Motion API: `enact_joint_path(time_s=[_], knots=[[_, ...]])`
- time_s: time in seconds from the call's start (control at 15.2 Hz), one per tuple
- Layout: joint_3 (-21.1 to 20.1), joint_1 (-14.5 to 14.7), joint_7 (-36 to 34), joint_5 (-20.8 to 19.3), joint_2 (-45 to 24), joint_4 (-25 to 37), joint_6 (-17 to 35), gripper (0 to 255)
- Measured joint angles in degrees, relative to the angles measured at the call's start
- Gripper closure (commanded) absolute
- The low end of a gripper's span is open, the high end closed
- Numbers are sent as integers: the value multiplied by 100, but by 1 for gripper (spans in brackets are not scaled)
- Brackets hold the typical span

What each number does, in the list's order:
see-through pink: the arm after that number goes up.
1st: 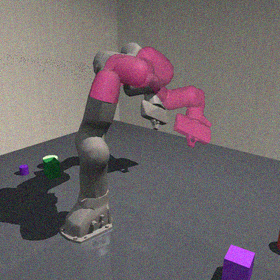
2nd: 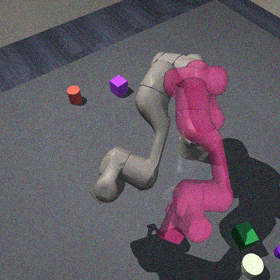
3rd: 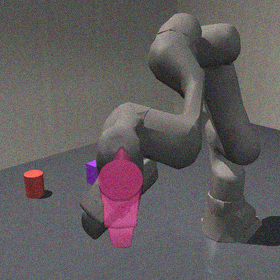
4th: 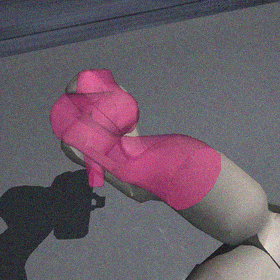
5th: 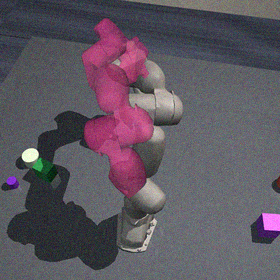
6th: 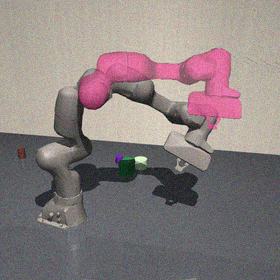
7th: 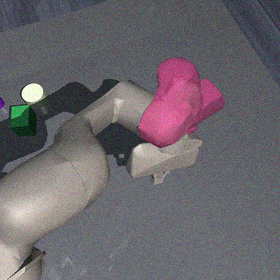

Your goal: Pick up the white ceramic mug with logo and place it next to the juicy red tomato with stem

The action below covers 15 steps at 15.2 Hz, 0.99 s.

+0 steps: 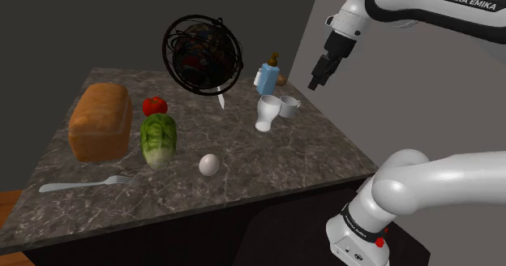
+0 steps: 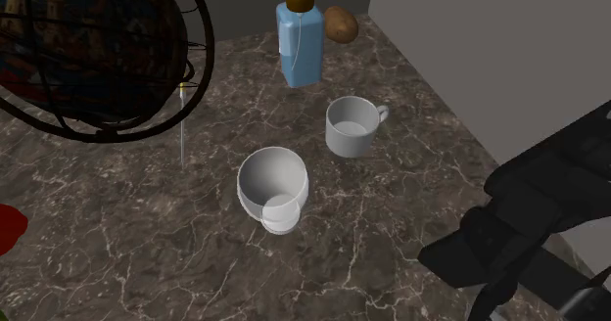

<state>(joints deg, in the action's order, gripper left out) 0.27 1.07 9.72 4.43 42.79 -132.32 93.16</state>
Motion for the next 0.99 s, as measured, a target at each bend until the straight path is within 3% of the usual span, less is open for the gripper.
enact_joint_path(time_s=[0.2,0.99], knots=[[69,-27,112,-69,-106,-68,167,0],[759,-273,1182,-586,-1717,-278,2000,0]])
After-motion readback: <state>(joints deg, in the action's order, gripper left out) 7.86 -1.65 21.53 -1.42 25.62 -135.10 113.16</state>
